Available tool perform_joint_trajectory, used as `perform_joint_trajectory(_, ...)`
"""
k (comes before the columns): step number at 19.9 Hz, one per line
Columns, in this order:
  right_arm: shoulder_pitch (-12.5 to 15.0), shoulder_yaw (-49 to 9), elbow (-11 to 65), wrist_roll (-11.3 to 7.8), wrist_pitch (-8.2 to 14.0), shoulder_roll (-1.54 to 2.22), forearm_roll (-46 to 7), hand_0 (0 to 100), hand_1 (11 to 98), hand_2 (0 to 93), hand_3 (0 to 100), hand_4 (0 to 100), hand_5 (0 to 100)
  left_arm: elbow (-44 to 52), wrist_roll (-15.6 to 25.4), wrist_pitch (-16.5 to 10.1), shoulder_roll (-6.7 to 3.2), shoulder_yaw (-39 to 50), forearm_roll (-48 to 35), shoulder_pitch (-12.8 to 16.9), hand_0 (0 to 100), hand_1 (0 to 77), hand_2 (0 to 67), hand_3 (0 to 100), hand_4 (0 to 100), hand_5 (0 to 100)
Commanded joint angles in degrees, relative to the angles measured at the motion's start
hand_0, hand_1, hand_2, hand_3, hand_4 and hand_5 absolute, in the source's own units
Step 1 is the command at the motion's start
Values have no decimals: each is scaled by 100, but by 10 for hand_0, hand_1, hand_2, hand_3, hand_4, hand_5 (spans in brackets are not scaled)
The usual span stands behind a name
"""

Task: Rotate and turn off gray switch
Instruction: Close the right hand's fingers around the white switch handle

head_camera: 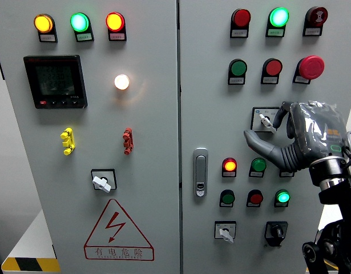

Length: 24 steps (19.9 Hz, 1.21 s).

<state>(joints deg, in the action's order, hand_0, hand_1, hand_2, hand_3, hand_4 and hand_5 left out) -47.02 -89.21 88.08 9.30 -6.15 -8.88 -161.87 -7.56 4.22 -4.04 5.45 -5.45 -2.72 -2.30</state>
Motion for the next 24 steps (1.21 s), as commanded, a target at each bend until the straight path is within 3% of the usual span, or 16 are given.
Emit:
perform_joint_trajectory(1,0,0,-10,1,0,0,-3,0,271,712,983,983,1000,0,0,0,0,0,-1,-7,849,0,134,188,82,109)
perform_joint_trajectory(19,-70,18,-133,1,9,0,-47,0,282,712,996,983,1000,0,0,0,0,0,-1,2,850,0,134,188,82,109)
perform_joint_trajectory(22,-79,18,-133,19,9,0,-56,120,301,714,1000,979,1000,0,0,0,0,0,-1,1,850,0,134,188,82,109)
perform_joint_trajectory(24,-79,26,-133,19,9,0,-56,283,302,716,1000,981,1000,0,0,0,0,0,-1,-7,850,0,134,189,82,109)
